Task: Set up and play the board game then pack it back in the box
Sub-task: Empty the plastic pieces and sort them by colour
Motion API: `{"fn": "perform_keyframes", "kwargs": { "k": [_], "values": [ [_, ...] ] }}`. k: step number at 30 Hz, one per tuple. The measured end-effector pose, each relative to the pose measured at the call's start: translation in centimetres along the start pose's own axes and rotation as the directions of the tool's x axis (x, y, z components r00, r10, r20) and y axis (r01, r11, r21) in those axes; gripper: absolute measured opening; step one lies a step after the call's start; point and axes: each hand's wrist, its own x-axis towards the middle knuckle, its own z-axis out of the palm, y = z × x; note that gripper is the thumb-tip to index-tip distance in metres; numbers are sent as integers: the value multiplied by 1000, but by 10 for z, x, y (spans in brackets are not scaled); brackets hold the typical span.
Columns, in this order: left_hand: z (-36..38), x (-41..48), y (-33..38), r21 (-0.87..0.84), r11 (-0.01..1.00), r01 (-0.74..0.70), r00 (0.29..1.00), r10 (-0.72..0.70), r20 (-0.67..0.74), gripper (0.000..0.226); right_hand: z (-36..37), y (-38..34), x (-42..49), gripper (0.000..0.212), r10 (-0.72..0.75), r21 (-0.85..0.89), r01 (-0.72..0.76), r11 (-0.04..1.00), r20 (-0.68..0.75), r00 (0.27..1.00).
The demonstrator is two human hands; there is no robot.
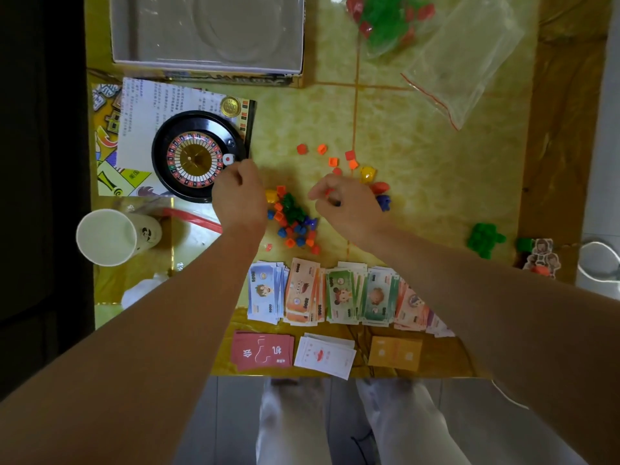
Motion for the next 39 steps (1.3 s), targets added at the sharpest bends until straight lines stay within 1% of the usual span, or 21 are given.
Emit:
{"fn": "perform_keyframes", "kwargs": {
  "k": [1,2,4,5,7,9,11,13,14,16,18,21,25,28,31,34,35,36,37,38,39],
  "values": [
    [-3,-1,0,-107,993,47,999,-46,18,40,1,-3,-4,12,-18,-25,20,1000,58,998],
    [-6,0,-2,-170,983,75,996,-66,54,44,2,-6,-9,12,-32,-60,39,997,115,993],
    [-15,-2,-7,-174,982,79,990,-57,127,50,6,-9,-15,16,-50,-137,78,987,195,979],
    [-16,-5,-10,-170,982,79,985,-51,164,51,7,-8,-16,17,-55,-181,92,979,196,979],
    [-20,-11,-15,-156,985,75,976,-40,215,47,9,-4,-15,17,-40,-278,75,958,129,991],
    [-24,-17,-24,-90,993,78,971,-55,234,36,12,2,-14,16,-8,-331,23,943,46,999],
    [-27,-23,-33,-20,998,63,965,-56,254,22,15,5,-16,15,-14,-323,19,946,20,1000],
    [-28,-28,-42,134,991,-25,969,-9,245,10,17,5,-21,13,-29,-373,33,927,16,999],
    [-29,-30,-44,229,970,-78,972,23,232,5,18,4,-23,13,-33,-411,36,911,14,999],
    [-29,-32,-47,399,905,-148,977,70,203,10,24,4,-25,15,-44,-485,36,874,-4,999],
    [-28,-31,-49,500,845,-189,977,112,179,16,31,6,-24,18,-73,-537,39,843,-41,997],
    [-23,-29,-51,579,777,-248,968,177,177,23,39,8,-21,17,-76,-541,30,840,-63,995],
    [-15,-24,-50,626,730,-276,961,204,185,27,37,9,-20,13,-39,-504,-3,864,-73,997],
    [-11,-21,-47,629,723,-286,958,210,194,25,28,11,-19,11,-31,-382,2,924,-70,997],
    [-10,-22,-46,614,735,-287,957,198,210,27,20,15,-20,13,10,-145,-18,989,-56,998],
    [-13,-23,-50,602,737,-307,951,210,229,28,16,17,-17,13,105,94,-100,991,-55,993],
    [-15,-24,-51,616,721,-319,947,212,242,27,15,15,-16,18,159,202,-144,969,-58,986],
    [-16,-24,-53,633,701,-328,943,209,258,26,14,14,-14,23,226,342,-198,919,-43,973],
    [-17,-24,-55,649,684,-334,941,201,272,24,13,11,-13,27,286,474,-250,844,-4,958],
    [-18,-24,-56,662,674,-328,943,189,274,23,12,8,-13,31,319,568,-289,771,49,947],
    [-18,-23,-57,670,671,-316,946,174,272,23,12,6,-13,34,321,621,-310,720,99,942]
  ]
}}
